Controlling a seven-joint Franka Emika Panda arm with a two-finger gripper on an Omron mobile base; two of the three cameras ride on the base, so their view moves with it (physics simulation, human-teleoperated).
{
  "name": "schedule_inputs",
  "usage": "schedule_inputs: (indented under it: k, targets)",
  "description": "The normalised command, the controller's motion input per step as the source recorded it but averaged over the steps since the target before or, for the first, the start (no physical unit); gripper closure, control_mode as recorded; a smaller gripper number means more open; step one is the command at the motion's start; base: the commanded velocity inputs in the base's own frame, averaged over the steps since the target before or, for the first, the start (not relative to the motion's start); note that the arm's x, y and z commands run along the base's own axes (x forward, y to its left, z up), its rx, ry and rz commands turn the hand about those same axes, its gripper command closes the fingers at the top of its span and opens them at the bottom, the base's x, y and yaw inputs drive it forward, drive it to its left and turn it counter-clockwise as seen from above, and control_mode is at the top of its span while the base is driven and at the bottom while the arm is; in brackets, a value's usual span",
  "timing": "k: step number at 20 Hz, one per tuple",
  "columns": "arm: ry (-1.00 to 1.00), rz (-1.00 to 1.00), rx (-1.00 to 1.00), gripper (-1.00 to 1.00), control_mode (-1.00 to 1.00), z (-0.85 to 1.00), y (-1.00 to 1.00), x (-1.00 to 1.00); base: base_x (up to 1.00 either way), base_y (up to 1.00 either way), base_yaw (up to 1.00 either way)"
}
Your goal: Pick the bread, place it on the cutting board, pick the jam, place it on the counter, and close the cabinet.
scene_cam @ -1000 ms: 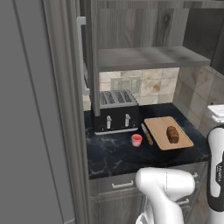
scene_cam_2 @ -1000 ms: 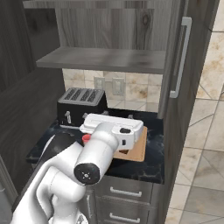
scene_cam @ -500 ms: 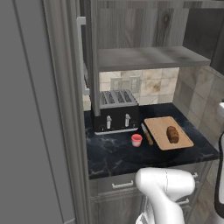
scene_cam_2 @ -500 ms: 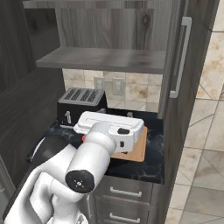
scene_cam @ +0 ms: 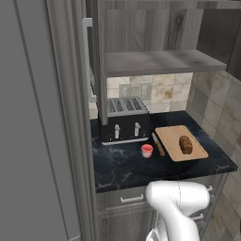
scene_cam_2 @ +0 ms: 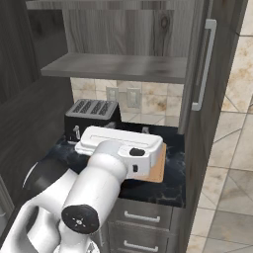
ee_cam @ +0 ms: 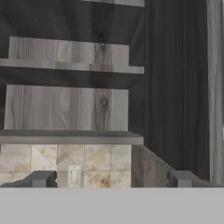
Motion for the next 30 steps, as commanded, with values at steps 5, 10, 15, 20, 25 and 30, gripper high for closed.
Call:
schedule_inputs:
  k: [5, 10, 15, 20, 25, 30]
  targets:
    - [0.00, 0.00, 0.00, -1.00, -1.00, 0.06, -0.02, -0.10, 0.00, 0.00, 0.00]
    - [0.00, 0.00, 0.00, -1.00, -1.00, 0.00, -0.19, 0.00, 0.00, 0.00, 0.00]
    - [0.00, 0.00, 0.00, -1.00, -1.00, 0.00, -0.28, 0.00, 0.00, 0.00, 0.00]
    - [0.00, 0.00, 0.00, -1.00, -1.00, 0.00, -0.25, 0.00, 0.00, 0.00, 0.00]
    - [-0.01, 0.00, 0.00, -1.00, -1.00, 0.00, -0.16, 0.00, 0.00, 0.00, 0.00]
    - [-0.01, 0.00, 0.00, -1.00, -1.00, 0.00, -0.08, 0.03, 0.00, 0.00, 0.00]
